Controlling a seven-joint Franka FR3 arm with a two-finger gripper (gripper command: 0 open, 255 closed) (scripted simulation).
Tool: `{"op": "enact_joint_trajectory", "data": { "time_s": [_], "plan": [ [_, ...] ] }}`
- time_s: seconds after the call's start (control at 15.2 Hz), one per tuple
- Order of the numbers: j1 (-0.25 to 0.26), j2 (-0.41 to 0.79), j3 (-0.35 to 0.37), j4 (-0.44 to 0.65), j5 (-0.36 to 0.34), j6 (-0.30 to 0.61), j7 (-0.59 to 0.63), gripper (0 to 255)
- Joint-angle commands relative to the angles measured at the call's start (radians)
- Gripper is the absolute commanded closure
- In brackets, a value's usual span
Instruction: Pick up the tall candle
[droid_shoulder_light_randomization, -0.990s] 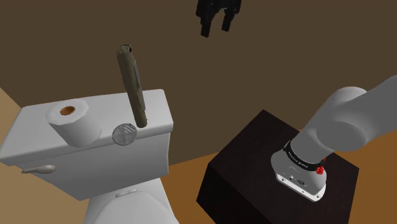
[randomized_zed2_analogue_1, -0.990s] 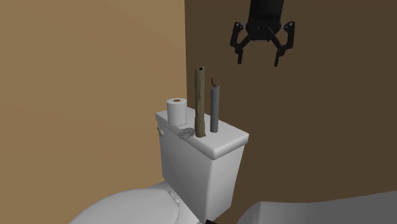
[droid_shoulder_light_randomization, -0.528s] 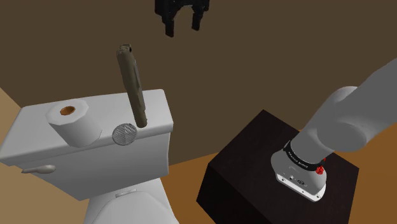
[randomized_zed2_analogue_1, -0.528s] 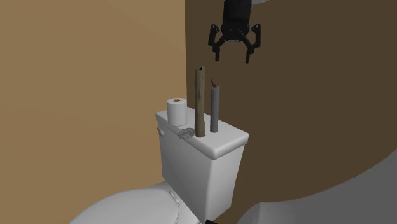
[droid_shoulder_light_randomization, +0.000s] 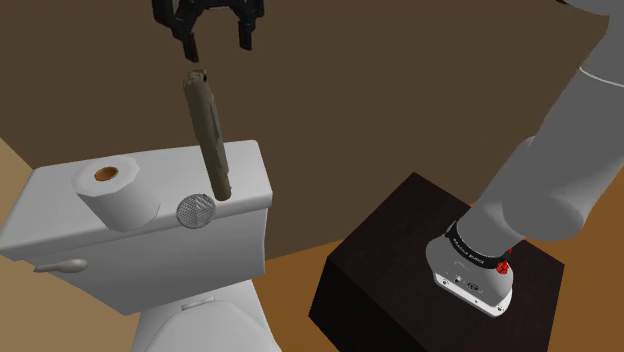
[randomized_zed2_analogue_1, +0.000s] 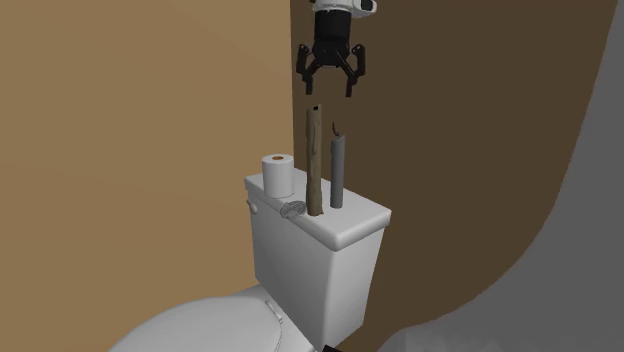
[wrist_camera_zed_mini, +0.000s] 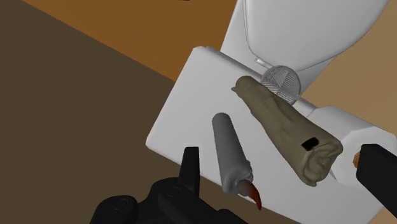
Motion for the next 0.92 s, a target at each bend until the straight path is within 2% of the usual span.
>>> {"op": "enact_joint_trajectory", "data": {
  "time_s": [0.0, 0.13, 0.59, 0.73, 0.79, 0.86],
  "plan": [
    [0.045, 0.102, 0.020, 0.127, -0.051, -0.041, 0.050, 0],
    [0.094, 0.191, 0.027, 0.243, -0.096, -0.081, 0.083, 0],
    [0.067, 0.146, 0.022, 0.085, -0.071, 0.036, 0.071, 0],
    [0.065, 0.143, 0.022, 0.073, -0.070, 0.045, 0.070, 0],
    [0.066, 0.145, 0.022, 0.077, -0.071, 0.043, 0.071, 255],
    [0.067, 0.146, 0.022, 0.078, -0.071, 0.042, 0.072, 255]
  ]
}}
